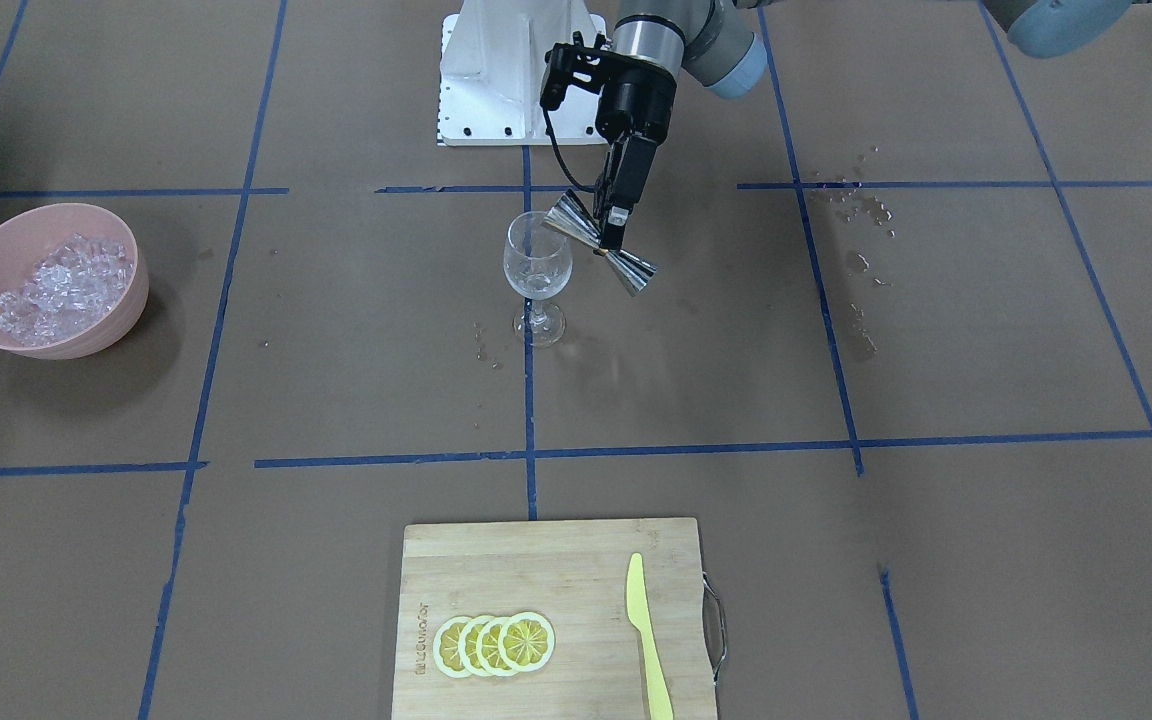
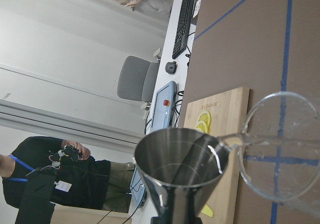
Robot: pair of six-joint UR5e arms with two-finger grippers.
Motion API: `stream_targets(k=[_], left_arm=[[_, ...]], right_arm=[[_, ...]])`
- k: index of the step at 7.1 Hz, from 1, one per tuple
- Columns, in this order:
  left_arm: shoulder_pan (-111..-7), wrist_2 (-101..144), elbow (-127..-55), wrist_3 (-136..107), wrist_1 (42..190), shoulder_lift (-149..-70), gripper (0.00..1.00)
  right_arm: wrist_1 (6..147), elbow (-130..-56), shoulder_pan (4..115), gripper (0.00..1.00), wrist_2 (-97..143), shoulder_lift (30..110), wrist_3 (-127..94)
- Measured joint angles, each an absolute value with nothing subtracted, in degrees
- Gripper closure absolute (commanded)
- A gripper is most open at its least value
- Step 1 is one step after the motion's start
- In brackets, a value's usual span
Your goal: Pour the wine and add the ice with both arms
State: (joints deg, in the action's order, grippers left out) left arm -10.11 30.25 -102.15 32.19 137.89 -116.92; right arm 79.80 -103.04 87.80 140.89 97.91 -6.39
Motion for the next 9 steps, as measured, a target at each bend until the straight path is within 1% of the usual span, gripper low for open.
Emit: stream_targets(k=[9], left_arm=[[-10.1,28.2,-102.5,56.2,139.2,-118.7,1.00]], right_arm=[[79.8,-102.9,88.0,0.00,140.9,98.0,-6.5]])
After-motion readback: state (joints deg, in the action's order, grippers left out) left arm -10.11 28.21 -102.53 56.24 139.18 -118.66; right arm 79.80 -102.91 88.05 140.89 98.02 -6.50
